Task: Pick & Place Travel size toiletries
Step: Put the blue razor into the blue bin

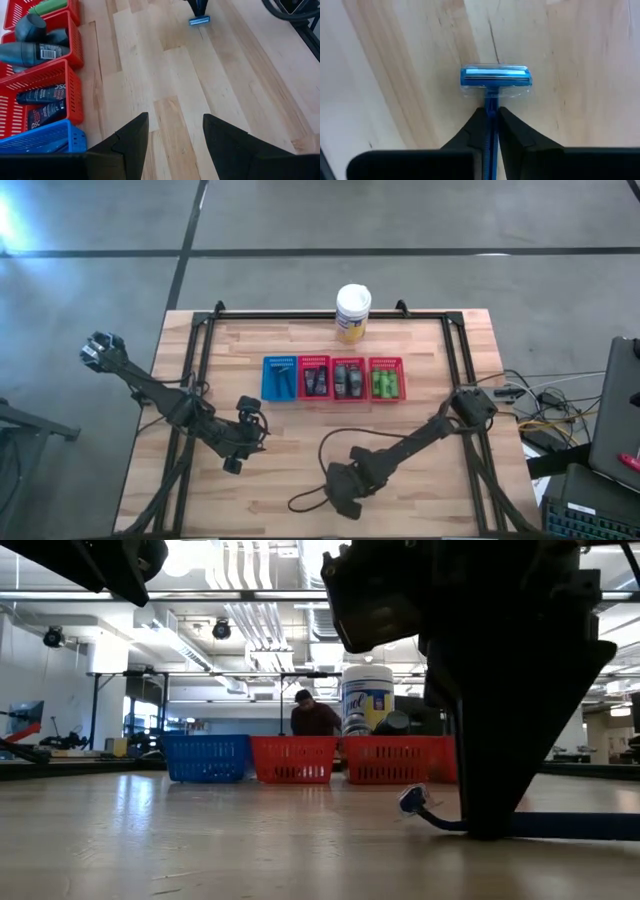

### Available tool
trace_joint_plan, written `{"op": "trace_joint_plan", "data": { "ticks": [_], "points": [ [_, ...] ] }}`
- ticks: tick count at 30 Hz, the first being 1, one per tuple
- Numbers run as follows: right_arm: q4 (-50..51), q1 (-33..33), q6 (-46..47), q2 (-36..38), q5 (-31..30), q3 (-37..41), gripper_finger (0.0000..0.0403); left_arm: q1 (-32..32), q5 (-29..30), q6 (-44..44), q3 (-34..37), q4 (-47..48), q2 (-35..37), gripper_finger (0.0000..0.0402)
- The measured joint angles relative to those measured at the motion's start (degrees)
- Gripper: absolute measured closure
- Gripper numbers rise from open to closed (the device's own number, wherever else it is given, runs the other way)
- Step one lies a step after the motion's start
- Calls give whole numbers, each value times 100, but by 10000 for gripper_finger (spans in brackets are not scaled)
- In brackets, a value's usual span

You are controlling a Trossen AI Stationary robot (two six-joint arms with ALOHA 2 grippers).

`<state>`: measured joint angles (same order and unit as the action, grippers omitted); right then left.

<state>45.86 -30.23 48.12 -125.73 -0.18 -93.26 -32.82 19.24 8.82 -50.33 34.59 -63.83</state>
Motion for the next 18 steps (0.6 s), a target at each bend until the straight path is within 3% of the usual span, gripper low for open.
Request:
{"op": "trace_joint_plan", "data": {
  "ticks": [7, 10, 18],
  "points": [
    [-44, 216, 885, 361, -254, 14, 379, 0, 97, -80, -2, -4, 2, 209],
    [-84, 384, 1581, 693, -1086, 32, 379, -48, 592, -282, -41, -9, 8, 209],
    [-183, 1174, 3210, 1896, -4127, 171, 379, -345, 2896, -1697, -203, -373, 29, 209]
  ]
}}
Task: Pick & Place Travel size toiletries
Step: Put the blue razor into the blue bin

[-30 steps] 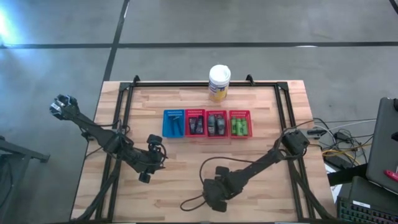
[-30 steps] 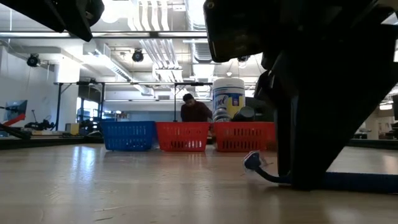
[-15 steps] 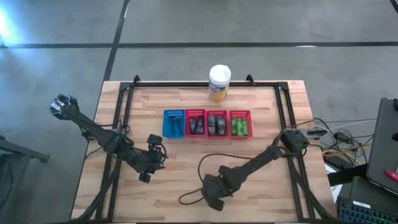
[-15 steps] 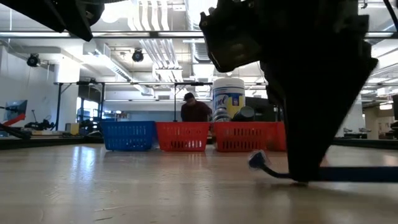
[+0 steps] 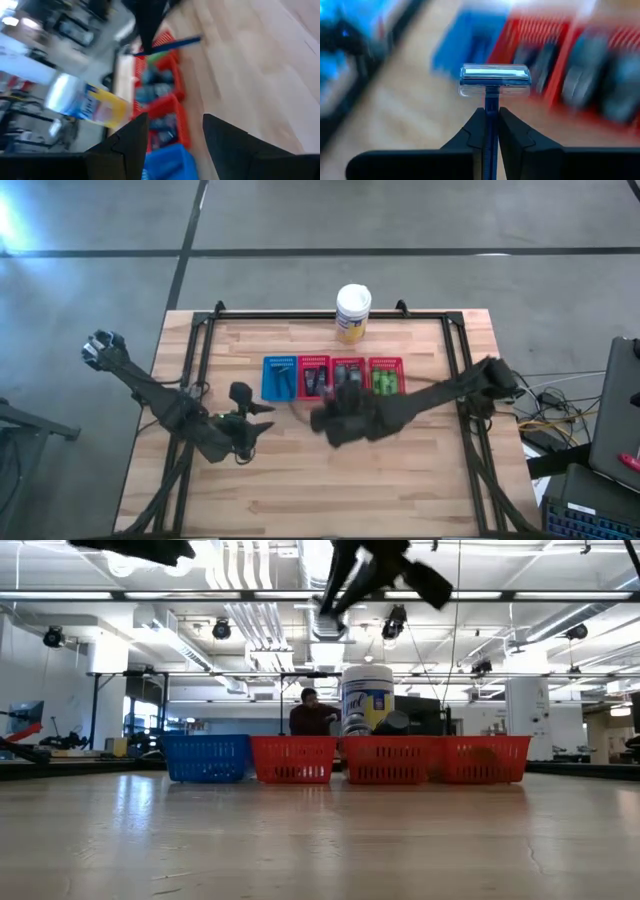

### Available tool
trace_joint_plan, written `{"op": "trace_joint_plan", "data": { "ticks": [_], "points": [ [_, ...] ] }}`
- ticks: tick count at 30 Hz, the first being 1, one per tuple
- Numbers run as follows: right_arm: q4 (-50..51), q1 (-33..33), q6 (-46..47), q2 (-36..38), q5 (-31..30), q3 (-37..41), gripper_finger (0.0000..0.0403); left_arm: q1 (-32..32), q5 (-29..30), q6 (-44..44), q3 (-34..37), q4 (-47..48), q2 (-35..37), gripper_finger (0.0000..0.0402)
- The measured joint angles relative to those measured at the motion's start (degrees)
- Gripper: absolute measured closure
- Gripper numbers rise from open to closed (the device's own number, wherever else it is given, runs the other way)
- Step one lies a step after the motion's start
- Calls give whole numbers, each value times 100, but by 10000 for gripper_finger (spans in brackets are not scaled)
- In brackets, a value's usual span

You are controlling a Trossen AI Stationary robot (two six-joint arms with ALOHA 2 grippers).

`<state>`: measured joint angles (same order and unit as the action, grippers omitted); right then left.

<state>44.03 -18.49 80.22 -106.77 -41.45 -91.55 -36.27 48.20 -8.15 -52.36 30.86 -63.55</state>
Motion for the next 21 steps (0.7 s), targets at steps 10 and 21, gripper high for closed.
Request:
{"op": "trace_joint_plan", "data": {
  "ticks": [10, 21],
  "points": [
    [-3122, 431, -3594, 883, -490, 1, 379, 825, -1060, 2459, -164, -1032, 354, 209],
    [-4057, 536, -4460, 812, 430, 0, 372, 1496, -1934, 2629, -140, -2207, 1028, 193]
  ]
}}
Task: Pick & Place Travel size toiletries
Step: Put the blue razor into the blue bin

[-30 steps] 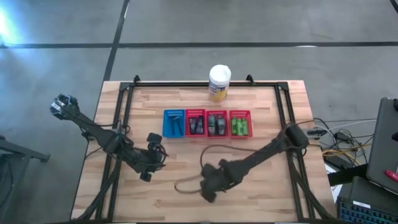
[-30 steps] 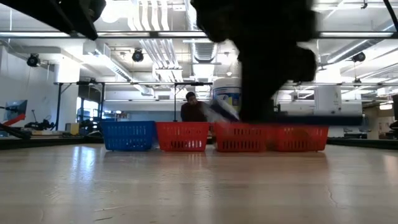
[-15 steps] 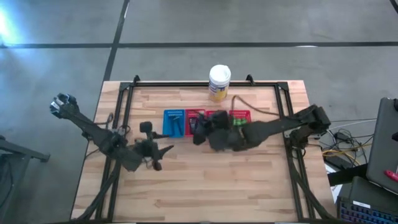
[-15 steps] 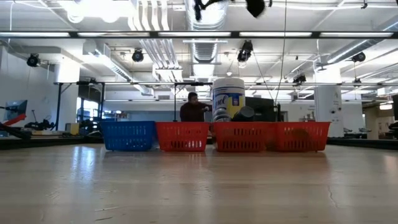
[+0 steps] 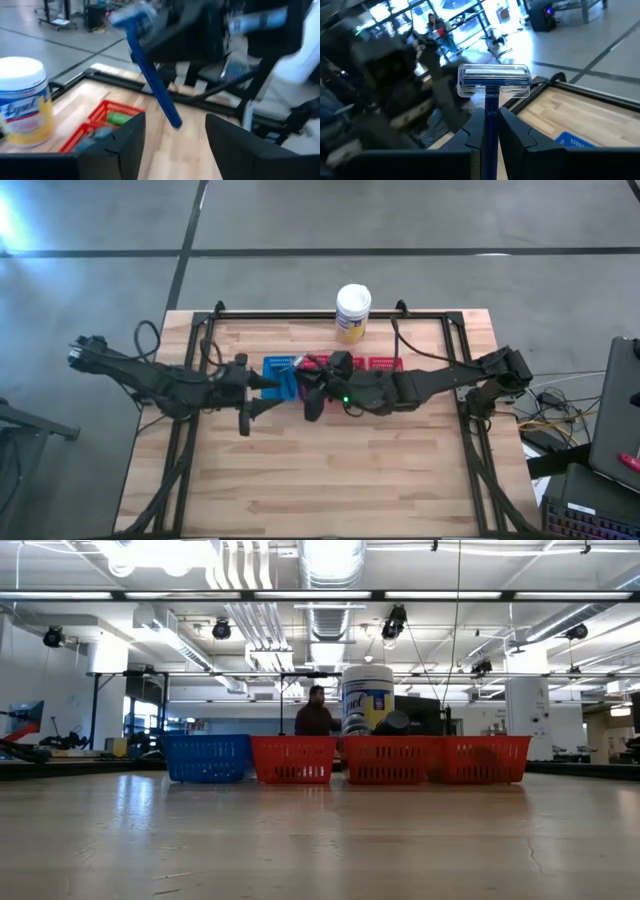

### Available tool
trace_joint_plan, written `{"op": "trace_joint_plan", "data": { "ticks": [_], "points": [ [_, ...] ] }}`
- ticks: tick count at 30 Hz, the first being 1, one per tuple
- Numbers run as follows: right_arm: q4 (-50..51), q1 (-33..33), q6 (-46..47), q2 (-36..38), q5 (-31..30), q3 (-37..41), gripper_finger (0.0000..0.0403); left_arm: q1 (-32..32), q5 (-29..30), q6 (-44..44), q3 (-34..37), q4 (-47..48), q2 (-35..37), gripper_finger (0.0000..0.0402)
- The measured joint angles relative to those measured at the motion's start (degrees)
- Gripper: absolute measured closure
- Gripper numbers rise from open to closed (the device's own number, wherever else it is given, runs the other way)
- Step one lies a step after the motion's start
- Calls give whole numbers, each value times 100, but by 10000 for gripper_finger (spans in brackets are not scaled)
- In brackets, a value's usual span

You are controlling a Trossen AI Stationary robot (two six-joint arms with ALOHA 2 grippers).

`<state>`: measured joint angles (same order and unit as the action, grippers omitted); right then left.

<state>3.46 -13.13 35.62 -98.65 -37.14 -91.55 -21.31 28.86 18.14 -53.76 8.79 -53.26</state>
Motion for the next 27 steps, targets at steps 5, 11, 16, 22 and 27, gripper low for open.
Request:
{"op": "trace_joint_plan", "data": {
  "ticks": [5, 11, 16, 22, 27],
  "points": [
    [-131, 12, -180, 0, 159, -2, 373, 177, -771, 300, 0, -290, 85, 167],
    [-282, -4, -354, 0, 293, -2, 373, 759, -1807, 749, 4, -341, -22, 165],
    [-376, -4, -386, 0, 378, -2, 373, 1072, -2444, 752, 11, -734, -153, 165],
    [-578, -15, -481, 0, 476, -4, 374, 1385, -2659, 754, 11, -781, -376, 165],
    [-588, -13, -482, 0, 619, -4, 374, 1590, -2826, 753, 11, -906, -519, 165]
  ]
}}
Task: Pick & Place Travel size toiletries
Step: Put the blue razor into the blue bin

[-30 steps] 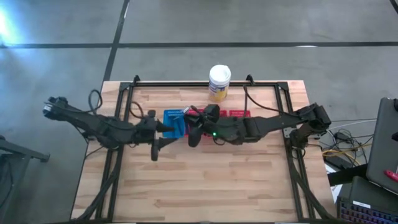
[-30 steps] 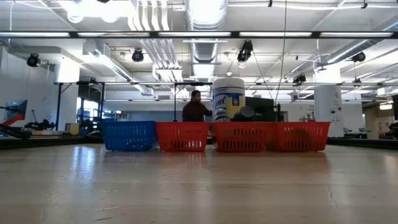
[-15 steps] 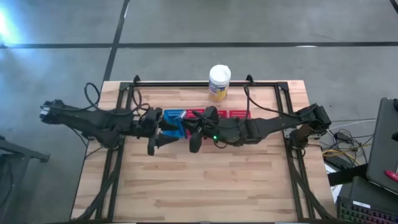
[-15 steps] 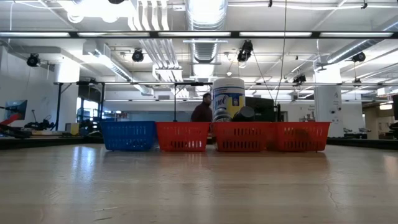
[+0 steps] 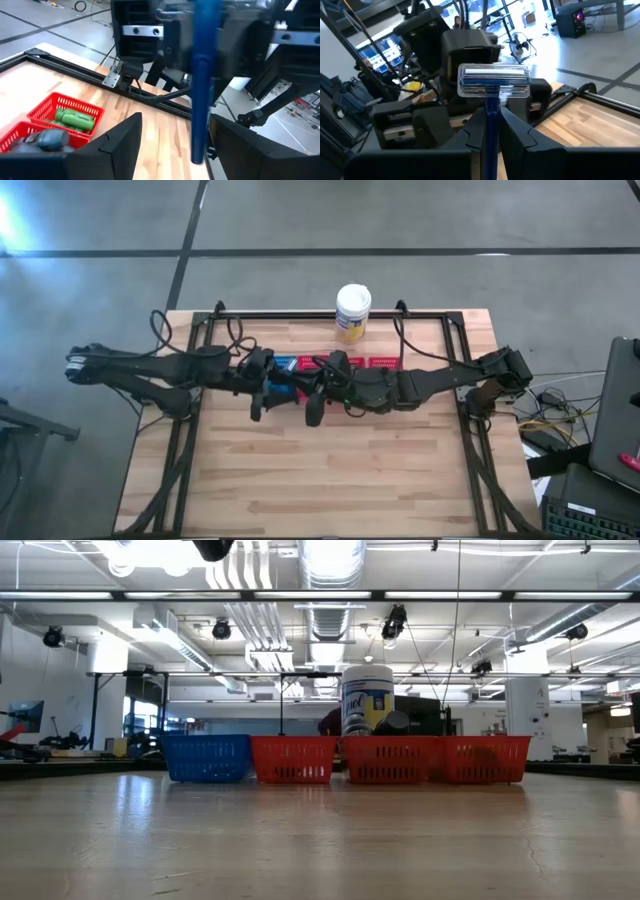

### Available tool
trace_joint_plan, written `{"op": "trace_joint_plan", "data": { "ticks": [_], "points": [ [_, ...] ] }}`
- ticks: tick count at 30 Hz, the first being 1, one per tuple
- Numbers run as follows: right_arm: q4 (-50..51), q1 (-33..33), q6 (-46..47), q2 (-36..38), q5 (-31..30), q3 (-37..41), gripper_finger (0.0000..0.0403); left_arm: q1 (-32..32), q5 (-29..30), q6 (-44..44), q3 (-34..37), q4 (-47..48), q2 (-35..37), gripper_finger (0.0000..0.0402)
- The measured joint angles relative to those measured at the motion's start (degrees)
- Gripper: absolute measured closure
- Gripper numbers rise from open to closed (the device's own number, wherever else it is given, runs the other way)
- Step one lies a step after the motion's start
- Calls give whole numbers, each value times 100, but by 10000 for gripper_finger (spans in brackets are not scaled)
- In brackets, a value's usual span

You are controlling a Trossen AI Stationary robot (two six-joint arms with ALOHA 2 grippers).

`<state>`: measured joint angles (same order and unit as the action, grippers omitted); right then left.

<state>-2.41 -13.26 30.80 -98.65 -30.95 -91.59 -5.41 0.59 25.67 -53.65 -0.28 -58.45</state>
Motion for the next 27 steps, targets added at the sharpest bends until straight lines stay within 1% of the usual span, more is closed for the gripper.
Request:
{"op": "trace_joint_plan", "data": {
  "ticks": [5, 9, 13, 18, 20, 23, 27],
  "points": [
    [13, 0, -45, 0, 1, 0, 374, 107, -715, -19, 0, -489, -99, 169],
    [27, 0, -84, 0, 1, 0, 374, 121, -752, -88, 0, -428, -117, 196],
    [52, 0, -89, 0, 7, 0, 372, 162, -711, -180, 0, -313, -114, 250],
    [98, 11, -106, 0, 36, 0, 366, 209, -472, -367, 0, -195, -121, 340],
    [160, 12, -98, 0, 57, 0, 356, 238, -389, -398, 0, -105, -121, 368],
    [432, 22, 269, 1, 60, 0, 328, 258, -137, -412, 0, 166, -121, 368],
    [844, 28, 658, 47, 172, -2, 273, 279, 235, -385, 0, 494, -125, 368]
  ]
}}
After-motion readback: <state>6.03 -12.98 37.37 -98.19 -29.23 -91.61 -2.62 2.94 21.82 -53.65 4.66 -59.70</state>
